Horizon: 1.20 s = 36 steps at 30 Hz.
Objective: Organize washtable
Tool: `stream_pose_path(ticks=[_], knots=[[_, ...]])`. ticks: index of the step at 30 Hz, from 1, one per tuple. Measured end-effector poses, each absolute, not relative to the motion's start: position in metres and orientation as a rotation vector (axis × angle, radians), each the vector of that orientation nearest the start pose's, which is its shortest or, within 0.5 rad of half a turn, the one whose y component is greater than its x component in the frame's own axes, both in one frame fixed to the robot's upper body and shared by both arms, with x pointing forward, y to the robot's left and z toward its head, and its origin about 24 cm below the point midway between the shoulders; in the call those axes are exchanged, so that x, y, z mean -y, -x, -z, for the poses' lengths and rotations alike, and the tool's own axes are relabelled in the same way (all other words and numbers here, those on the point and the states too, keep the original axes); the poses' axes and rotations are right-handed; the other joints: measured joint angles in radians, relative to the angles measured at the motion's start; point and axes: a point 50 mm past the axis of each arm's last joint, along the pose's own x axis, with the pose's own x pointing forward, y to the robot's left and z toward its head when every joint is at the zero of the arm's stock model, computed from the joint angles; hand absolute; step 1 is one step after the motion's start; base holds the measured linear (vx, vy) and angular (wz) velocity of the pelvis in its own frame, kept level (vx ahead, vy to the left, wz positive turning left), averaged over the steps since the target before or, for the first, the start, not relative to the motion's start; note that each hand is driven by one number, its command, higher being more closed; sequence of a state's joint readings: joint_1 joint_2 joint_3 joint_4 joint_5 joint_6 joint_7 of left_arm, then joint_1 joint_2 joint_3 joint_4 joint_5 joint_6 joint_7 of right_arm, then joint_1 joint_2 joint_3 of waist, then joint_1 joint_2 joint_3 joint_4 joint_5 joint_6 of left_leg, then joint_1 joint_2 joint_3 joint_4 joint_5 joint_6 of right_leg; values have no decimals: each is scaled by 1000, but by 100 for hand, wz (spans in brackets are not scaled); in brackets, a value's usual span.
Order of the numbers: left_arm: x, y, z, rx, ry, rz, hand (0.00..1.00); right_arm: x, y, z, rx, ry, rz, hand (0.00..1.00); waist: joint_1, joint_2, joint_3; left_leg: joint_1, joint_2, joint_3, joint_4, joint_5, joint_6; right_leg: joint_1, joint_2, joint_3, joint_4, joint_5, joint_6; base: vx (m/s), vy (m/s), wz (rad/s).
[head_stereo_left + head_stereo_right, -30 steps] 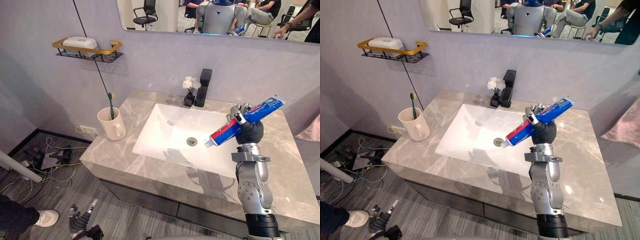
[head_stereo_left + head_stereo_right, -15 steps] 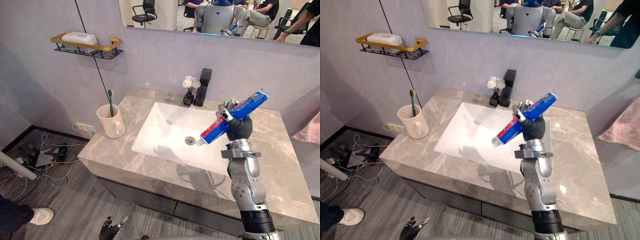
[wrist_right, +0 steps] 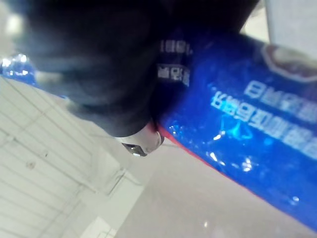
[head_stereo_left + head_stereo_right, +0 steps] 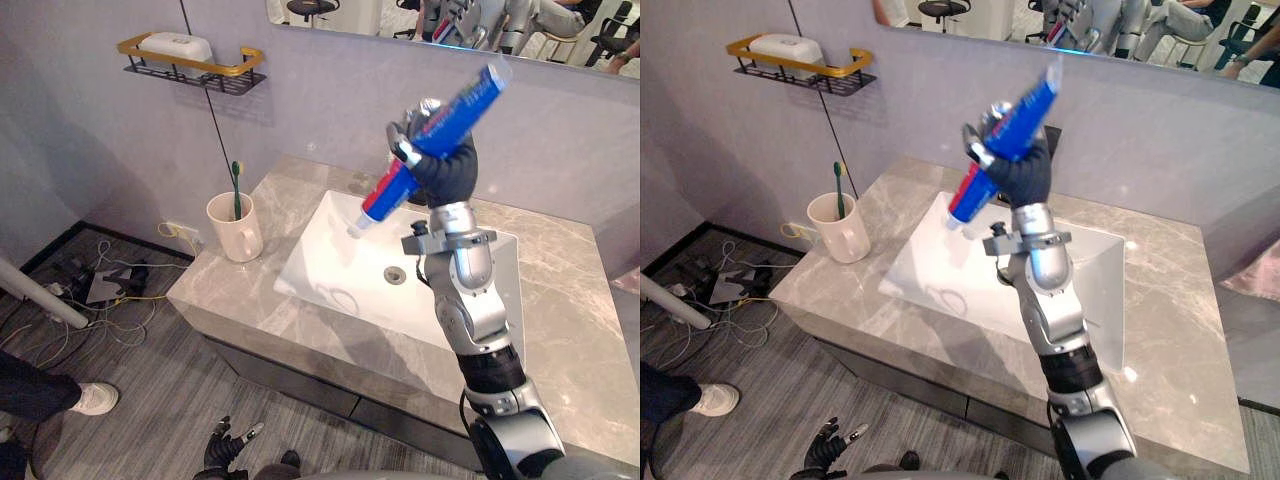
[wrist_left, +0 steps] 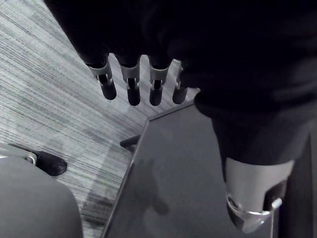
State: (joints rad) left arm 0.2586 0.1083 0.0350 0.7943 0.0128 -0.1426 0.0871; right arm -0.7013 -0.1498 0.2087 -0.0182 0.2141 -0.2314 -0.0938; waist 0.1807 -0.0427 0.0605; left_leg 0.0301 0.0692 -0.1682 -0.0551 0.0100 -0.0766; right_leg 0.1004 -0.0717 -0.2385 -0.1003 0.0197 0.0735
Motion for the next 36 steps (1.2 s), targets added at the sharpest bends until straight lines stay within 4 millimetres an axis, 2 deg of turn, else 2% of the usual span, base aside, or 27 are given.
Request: stream_pose_path(ticks=[8, 11, 15, 18, 21, 27, 29, 36], knots=[[-210, -87, 140, -899, -170, -169, 0, 63, -322, -273, 895, 76, -283, 100, 51, -19, 16, -27, -7, -48, 0, 1, -1, -1, -2, -48, 0, -13, 9, 9, -3, 19], [-211, -87, 140, -901, -182, -165, 0, 60, -331, -283, 898, 115, -250, 100, 57, -26, 27, -40, -9, -70, 1, 3, -4, -3, -1, -67, 0, -18, 8, 20, -6, 21], [-212, -88, 140, -898, -185, -162, 0, 57, -339, -290, 891, 138, -209, 100, 83, -29, 42, -50, -12, -80, 7, 3, -4, -5, -2, -80, 0, -23, 7, 20, 0, 11], [-213, -89, 140, -899, -191, -161, 0, 54, -344, -299, 904, 174, -177, 100, 86, -33, 58, -74, -17, -102, 20, 3, -4, -12, -2, -101, 1, -26, 7, 8, -3, 21], [-213, -89, 139, -896, -195, -160, 0, 53, -352, -301, 872, 204, -149, 100, 110, -36, 68, -89, -18, -111, 25, 3, -4, -19, -2, -111, 1, -28, 6, 13, -1, 9], [-217, -91, 139, -897, -213, -156, 0, 50, -357, -312, 872, 224, -142, 100, 121, -45, 104, -113, -24, -141, 40, 2, -5, -21, -1, -142, 1, -29, 6, -1, -1, 15], [-216, -93, 140, -897, -214, -154, 0, 51, -358, -311, 865, 224, -131, 100, 136, -45, 104, -124, -26, -147, 46, 2, -5, -25, -1, -147, 1, -30, 7, 4, 5, 14], [-218, -94, 139, -896, -223, -156, 0, 45, -362, -313, 842, 214, -131, 100, 139, -53, 132, -150, -36, -174, 65, 2, -5, -29, -3, -171, 1, -32, 9, 6, 7, 12]])
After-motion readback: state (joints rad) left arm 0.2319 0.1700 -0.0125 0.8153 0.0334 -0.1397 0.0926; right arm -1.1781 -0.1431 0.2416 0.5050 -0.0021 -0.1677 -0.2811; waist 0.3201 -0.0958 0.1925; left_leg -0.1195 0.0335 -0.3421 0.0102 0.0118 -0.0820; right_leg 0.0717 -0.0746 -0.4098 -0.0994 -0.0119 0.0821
